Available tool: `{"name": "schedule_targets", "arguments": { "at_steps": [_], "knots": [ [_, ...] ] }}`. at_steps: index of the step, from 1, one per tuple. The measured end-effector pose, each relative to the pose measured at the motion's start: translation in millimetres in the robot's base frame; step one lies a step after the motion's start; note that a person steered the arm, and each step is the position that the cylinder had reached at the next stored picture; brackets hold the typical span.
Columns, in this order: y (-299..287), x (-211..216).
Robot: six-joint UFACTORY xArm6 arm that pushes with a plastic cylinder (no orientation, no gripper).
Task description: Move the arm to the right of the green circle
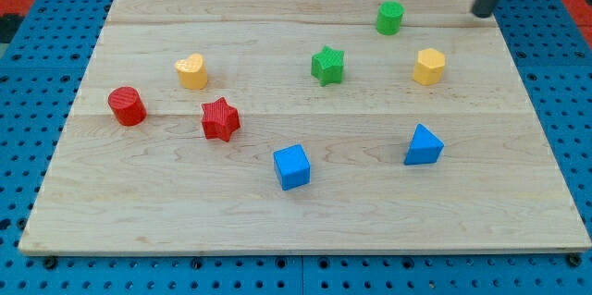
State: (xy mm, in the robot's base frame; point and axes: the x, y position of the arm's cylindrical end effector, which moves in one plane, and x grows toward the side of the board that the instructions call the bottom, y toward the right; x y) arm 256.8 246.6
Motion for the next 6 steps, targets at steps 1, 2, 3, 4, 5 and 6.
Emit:
{"name": "schedule_targets", "arguments": {
  "at_steps": [1,2,3,4,5,6],
  "knots": [
    [33.3,42.9],
    [28.0,13.1],
    [-6.0,57.4],
    [17.3,40.8],
    [25.3,61.7],
    [8.7,16.0]
  ]
}}
